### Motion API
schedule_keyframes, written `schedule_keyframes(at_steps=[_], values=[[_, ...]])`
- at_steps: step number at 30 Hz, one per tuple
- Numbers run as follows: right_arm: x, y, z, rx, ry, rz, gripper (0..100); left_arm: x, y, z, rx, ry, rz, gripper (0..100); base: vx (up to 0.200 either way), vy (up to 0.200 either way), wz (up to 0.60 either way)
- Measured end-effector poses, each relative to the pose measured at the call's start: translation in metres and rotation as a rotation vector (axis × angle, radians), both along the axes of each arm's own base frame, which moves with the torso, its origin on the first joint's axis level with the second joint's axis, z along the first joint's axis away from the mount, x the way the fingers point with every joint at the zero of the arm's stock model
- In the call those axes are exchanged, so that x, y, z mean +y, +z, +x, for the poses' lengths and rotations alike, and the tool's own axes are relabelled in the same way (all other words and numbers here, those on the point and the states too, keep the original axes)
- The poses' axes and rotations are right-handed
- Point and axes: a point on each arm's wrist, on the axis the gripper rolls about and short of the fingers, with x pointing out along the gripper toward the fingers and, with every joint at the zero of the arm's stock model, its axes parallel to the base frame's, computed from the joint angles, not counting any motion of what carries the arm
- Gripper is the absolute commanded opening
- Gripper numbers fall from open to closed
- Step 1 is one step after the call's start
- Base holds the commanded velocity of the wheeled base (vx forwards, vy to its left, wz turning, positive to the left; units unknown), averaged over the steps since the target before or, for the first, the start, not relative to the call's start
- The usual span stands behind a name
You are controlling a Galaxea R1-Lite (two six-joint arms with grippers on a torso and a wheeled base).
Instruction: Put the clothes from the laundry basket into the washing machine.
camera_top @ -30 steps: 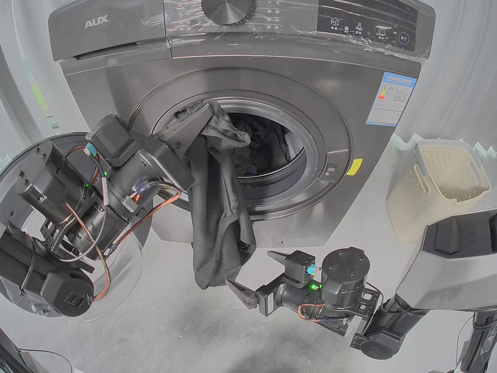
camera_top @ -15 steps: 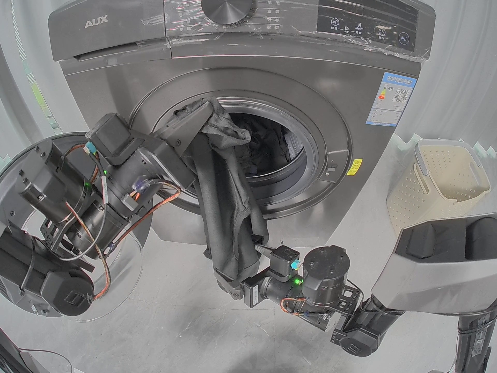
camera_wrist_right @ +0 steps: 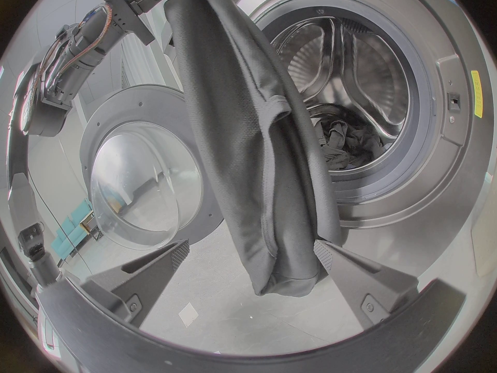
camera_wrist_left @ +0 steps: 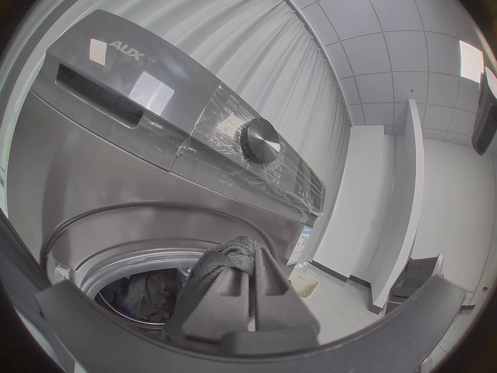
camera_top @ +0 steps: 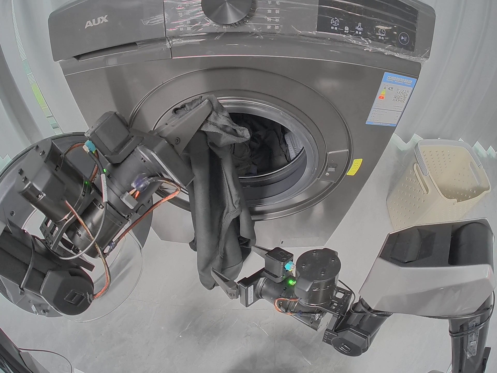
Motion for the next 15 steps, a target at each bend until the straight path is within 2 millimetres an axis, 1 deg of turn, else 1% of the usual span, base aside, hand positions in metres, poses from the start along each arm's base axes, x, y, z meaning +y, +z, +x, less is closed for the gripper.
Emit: schedule_keyframes(at_steps=[4,8,15], values=[[0.001,-0.004,0.002,0.002,0.0,-0.005,100,0.0,0.002,0.0,-0.006,0.0,-0.004,0,0.0,0.0,0.0],[0.004,-0.013,0.005,0.008,0.003,-0.018,100,0.0,0.003,0.0,-0.01,0.0,-0.007,0,0.0,0.0,0.0],[0.014,-0.036,0.016,0.017,0.04,-0.028,100,0.001,0.004,0.0,-0.013,0.0,-0.01,0,0.0,0.0,0.0]])
